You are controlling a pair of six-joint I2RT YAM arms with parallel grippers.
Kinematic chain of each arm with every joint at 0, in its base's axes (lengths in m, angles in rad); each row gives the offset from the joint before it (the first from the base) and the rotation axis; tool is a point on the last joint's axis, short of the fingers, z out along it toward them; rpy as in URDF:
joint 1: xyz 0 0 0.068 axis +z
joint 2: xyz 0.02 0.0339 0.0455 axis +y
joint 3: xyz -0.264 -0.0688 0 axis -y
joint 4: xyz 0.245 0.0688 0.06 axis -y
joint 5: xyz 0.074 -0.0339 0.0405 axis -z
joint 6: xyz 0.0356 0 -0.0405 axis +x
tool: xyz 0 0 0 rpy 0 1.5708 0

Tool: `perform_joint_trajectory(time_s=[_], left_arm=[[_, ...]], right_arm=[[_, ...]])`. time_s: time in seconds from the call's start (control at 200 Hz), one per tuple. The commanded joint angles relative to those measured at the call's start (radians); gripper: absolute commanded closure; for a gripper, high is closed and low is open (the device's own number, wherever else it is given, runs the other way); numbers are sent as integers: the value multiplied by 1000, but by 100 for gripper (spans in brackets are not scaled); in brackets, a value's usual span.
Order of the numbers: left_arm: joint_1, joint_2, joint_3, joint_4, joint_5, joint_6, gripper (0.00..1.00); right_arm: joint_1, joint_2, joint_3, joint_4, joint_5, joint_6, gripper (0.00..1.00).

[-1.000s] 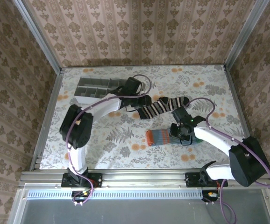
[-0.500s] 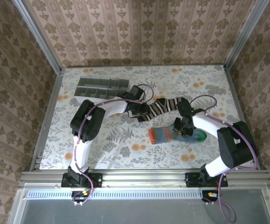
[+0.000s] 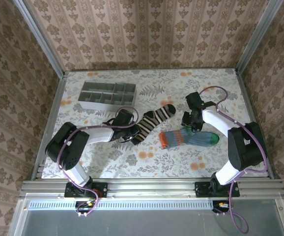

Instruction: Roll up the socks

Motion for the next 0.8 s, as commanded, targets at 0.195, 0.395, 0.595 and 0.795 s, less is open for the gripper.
perform_joint_trajectory(time_s=[0.195,0.395,0.595,0.795], left_arm=[[-20,-95,-61,-24,-14,-159,82],[18,-234,9,-209,-68,-10,78],[76,-144,118,-309,-7,268,80],[70,-47,114,-288,56,319,83]], right_arm=[[231,120,172,26,-30,10,68],[268,264,281,67,-66,28,70],[268,353,343,103,-78,53,71],[267,450,395,110,-95,81,73]])
